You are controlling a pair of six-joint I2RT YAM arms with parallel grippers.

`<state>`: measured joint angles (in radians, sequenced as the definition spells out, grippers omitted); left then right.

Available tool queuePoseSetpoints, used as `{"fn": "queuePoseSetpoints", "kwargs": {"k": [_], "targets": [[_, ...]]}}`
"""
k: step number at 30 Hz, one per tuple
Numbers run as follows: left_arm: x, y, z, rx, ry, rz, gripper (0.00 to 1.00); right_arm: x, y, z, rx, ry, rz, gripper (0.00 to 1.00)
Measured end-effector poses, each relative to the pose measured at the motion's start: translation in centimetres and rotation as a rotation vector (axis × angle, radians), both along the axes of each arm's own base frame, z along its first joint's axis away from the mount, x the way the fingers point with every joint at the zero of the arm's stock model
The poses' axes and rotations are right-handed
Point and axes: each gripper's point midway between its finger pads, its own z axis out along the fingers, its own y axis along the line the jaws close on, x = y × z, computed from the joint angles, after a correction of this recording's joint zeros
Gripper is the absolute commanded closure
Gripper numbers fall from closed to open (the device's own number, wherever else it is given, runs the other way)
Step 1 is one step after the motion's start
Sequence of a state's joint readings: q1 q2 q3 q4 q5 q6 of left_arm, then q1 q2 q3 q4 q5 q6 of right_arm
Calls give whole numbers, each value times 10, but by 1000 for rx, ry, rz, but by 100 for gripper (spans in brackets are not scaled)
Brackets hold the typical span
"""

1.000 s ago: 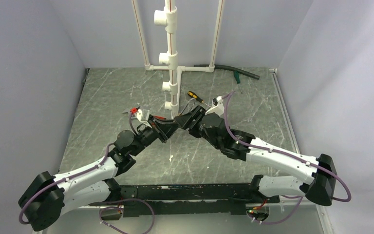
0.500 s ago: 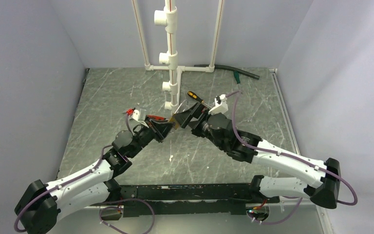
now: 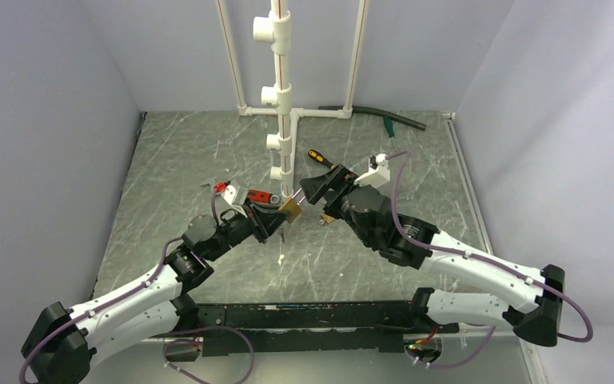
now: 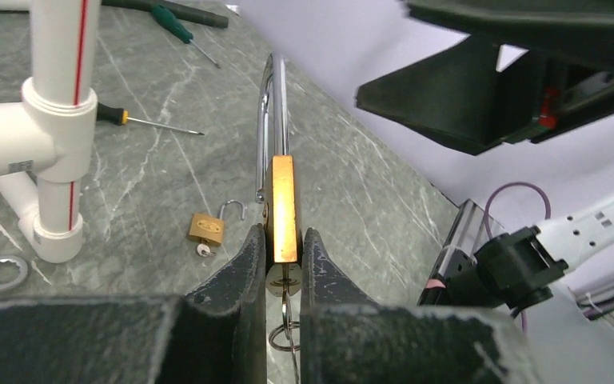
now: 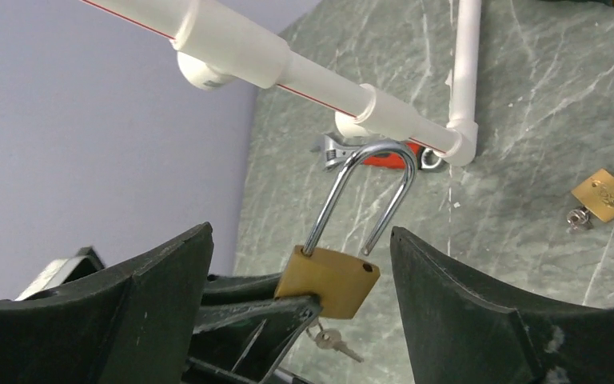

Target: Unlock with the key

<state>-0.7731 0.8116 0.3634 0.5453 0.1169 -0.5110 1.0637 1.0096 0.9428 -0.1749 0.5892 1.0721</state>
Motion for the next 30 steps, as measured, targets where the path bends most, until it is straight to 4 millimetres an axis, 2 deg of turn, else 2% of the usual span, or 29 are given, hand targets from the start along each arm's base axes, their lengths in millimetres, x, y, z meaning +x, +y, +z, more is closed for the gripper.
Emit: {"fn": "queuePoseSetpoints", "kwargs": {"k": [5,11,19,24,30], "targets": [[-8,-4,-2,23,-19,-54,100,6,9,-19,-59,36,-6,25],[-17,-8,-4,37,-27,-107,100,7,11,-24,-81,38,-3,37],[-27,-9,2,30,-46,-155,100,9,16,-37,-133,59,2,43],[-30,-8,5,11,-34,-160,100,5,21,-35,-134,16,58,48],[-34,-11,12,-42,11,-180,100,-9,15,-27,-154,-149,171,48]]}}
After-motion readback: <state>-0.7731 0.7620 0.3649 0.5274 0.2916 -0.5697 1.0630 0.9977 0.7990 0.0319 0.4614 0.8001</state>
